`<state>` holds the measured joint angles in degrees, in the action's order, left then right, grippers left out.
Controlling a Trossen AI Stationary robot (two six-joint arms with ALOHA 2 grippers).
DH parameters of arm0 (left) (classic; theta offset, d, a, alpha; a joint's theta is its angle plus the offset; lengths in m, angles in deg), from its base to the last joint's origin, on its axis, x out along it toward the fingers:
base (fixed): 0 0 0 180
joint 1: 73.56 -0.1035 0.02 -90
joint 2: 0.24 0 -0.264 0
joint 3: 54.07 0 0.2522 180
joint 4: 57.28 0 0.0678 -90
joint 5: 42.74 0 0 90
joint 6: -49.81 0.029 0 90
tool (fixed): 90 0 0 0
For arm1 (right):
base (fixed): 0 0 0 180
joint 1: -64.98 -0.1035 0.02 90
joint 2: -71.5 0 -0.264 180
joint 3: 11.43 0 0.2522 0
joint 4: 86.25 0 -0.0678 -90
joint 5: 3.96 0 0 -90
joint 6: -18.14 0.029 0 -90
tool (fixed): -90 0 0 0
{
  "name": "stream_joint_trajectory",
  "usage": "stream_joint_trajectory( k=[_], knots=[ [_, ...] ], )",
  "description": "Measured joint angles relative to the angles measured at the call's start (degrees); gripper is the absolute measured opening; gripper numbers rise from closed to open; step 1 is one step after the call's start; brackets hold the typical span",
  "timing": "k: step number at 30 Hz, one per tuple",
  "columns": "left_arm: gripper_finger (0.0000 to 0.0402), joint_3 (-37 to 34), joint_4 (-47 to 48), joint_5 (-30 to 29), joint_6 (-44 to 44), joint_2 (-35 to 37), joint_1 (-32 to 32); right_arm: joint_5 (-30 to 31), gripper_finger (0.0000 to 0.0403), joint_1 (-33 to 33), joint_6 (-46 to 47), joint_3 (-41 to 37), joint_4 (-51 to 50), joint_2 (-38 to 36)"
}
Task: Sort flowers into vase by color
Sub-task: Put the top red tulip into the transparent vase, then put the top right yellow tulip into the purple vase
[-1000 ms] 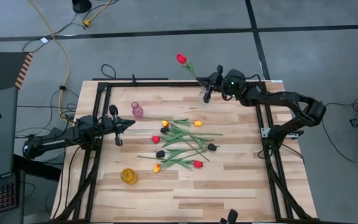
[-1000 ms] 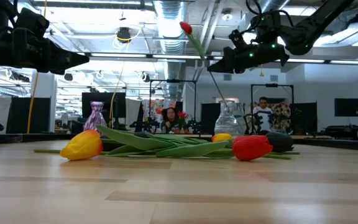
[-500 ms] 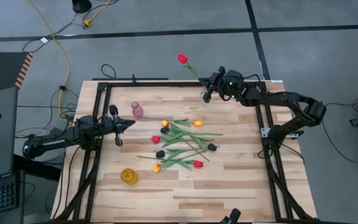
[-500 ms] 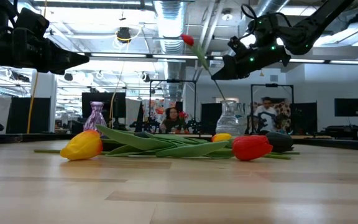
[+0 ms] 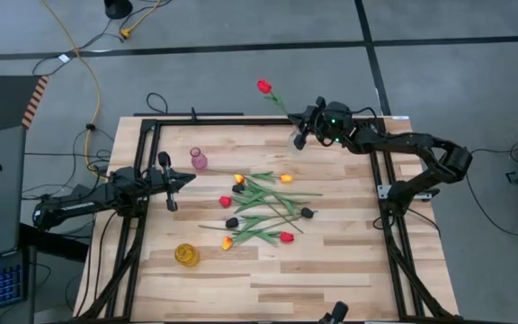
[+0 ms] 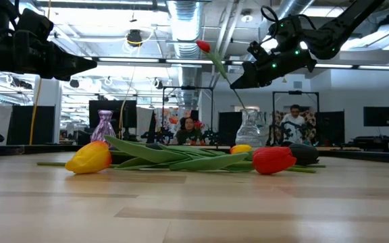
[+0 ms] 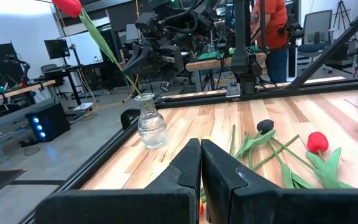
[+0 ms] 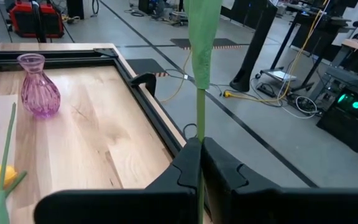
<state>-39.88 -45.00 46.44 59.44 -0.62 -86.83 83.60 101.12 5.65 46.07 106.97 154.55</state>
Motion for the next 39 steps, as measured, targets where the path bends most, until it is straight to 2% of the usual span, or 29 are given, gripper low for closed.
stream_joint_trajectory(
  k=[7, 16, 26, 31, 39],
  knots=[
    [0.0000, -0.02, -0.02, 0.00, 0.00, 0.01, 0.01, 0.00, 0.0054, 0.00, 0.01, 0.00, -0.02, 0.00],
    [0.0000, -0.02, -0.01, 0.00, 0.00, 0.01, 0.00, 0.00, 0.0132, 0.00, 0.01, 0.00, -1.22, -0.06],
    [0.0001, -0.02, -0.48, -2.00, -2.23, 0.00, 0.01, 4.05, 0.0199, -0.04, 0.02, 0.00, -12.96, -5.42],
    [0.0021, 0.00, -0.72, -3.68, -3.26, 0.00, 0.01, 4.17, 0.0219, -0.04, 0.02, 0.00, -19.18, -10.56],
    [0.0083, 0.69, -3.79, -6.30, -3.45, -0.02, 0.01, 4.15, 0.0224, -0.19, 0.86, 0.00, -31.86, -19.19]
  ],
)
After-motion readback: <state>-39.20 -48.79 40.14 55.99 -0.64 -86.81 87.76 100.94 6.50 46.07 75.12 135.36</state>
